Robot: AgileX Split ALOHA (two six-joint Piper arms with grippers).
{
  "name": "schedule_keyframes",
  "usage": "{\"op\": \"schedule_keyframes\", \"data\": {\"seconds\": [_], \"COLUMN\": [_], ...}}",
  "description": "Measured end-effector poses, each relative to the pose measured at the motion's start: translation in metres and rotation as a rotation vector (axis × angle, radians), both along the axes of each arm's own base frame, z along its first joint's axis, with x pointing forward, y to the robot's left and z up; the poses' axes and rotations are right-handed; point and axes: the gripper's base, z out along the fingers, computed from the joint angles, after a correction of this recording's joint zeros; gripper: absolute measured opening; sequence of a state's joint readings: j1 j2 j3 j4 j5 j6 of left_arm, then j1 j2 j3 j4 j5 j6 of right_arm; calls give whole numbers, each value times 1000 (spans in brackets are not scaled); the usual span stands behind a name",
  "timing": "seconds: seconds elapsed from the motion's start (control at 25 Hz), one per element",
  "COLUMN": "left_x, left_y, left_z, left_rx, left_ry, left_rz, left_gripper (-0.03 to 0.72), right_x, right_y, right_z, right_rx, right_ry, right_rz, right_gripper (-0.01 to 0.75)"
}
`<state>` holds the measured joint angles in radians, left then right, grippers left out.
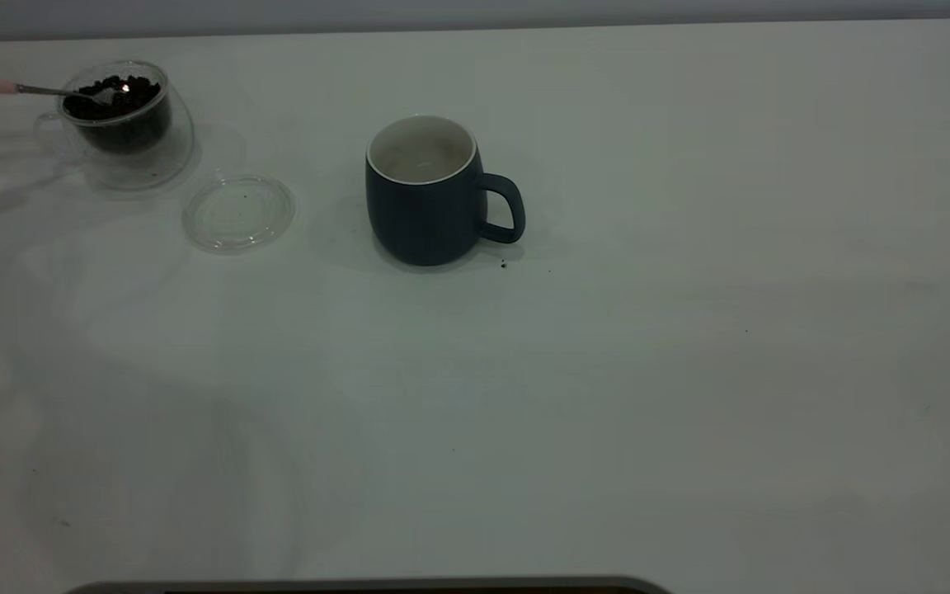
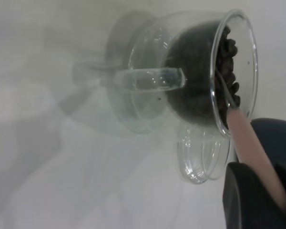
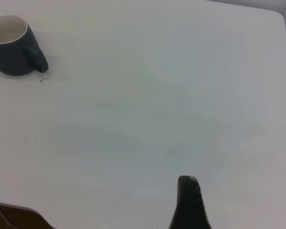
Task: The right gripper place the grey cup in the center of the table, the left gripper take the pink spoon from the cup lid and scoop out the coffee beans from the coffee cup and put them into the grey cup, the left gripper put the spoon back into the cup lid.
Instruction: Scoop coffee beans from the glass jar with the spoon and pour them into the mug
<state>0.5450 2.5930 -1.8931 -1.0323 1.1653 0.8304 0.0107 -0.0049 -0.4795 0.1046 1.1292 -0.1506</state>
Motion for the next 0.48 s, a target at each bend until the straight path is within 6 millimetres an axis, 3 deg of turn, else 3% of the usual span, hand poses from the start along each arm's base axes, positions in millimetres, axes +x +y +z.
{"op": "schedule_keyframes", "data": {"seconds": [0.48], "left_x": [2], "left_y": [-4], "left_z": [0], "left_rx": [-19], "left_ry": [12], "left_rz": [12], "left_gripper": [136], "right_x": [0], "right_y": [0], "right_z": [0], "right_rx": [0], "right_ry": [0], "right_rz": [0], "right_gripper": [588]}}
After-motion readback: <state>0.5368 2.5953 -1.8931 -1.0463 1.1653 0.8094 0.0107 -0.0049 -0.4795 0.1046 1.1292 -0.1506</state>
